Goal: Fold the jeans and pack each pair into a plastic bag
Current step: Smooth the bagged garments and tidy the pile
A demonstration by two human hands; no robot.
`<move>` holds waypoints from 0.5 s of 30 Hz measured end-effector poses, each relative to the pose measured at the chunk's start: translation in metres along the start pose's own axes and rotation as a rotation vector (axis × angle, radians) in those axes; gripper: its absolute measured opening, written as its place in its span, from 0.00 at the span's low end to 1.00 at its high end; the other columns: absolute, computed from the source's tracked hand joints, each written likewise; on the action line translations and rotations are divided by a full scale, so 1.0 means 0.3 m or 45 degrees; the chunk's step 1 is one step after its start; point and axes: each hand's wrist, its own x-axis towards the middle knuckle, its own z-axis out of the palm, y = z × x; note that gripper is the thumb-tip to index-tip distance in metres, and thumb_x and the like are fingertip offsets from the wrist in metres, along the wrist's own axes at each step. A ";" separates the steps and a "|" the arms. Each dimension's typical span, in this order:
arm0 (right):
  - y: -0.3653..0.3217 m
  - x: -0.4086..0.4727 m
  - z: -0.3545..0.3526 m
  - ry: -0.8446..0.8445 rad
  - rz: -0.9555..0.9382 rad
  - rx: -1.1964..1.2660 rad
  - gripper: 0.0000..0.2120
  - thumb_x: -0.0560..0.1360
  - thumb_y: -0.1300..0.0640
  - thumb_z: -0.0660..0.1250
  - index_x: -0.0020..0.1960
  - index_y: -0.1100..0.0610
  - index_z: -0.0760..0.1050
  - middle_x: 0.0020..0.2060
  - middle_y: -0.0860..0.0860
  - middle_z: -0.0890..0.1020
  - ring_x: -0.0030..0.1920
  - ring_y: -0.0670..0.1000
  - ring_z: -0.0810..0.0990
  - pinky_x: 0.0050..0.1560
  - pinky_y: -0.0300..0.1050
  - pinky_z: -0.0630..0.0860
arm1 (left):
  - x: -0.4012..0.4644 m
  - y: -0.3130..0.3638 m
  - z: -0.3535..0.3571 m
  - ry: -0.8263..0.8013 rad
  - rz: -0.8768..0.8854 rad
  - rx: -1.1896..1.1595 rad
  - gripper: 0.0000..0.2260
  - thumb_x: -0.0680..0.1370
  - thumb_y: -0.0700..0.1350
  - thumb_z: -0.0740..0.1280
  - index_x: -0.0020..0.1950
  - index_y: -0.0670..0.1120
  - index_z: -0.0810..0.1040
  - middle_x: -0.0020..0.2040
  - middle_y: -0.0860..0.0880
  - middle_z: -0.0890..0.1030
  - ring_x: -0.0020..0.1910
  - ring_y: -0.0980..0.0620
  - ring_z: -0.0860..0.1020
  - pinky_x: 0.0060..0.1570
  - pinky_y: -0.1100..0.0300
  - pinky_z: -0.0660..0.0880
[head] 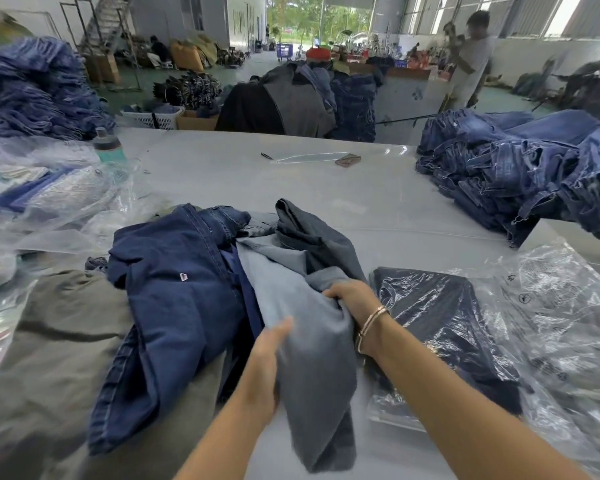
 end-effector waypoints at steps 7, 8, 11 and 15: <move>0.327 -0.147 0.019 -0.279 0.015 -0.697 0.08 0.71 0.72 0.60 0.37 0.62 0.71 0.32 0.53 0.70 0.36 0.48 0.67 0.37 0.42 0.61 | 0.270 0.091 -0.123 0.336 -0.105 0.202 0.33 0.71 0.67 0.66 0.66 0.44 0.74 0.63 0.44 0.78 0.60 0.45 0.76 0.64 0.49 0.71; 0.345 -0.147 0.024 -0.319 0.006 -0.785 0.10 0.71 0.69 0.60 0.36 0.57 0.68 0.32 0.52 0.70 0.37 0.48 0.67 0.37 0.43 0.61 | 0.315 0.105 -0.117 0.400 -0.106 0.328 0.36 0.70 0.67 0.67 0.69 0.43 0.71 0.65 0.44 0.76 0.62 0.45 0.74 0.65 0.50 0.69; 0.343 -0.138 0.041 -0.419 -0.040 -1.105 0.12 0.72 0.59 0.62 0.34 0.52 0.62 0.34 0.52 0.71 0.39 0.51 0.70 0.38 0.45 0.62 | 0.443 0.158 -0.070 0.595 -0.088 0.591 0.44 0.69 0.68 0.67 0.74 0.40 0.62 0.69 0.44 0.70 0.65 0.43 0.70 0.59 0.54 0.67; 0.288 -0.107 0.047 -0.445 -0.102 -1.181 0.22 0.70 0.39 0.63 0.32 0.57 0.67 0.31 0.52 0.70 0.35 0.49 0.69 0.38 0.46 0.67 | 0.570 0.165 -0.033 0.704 -0.154 0.871 0.28 0.75 0.50 0.69 0.69 0.36 0.66 0.58 0.39 0.77 0.56 0.41 0.76 0.51 0.53 0.73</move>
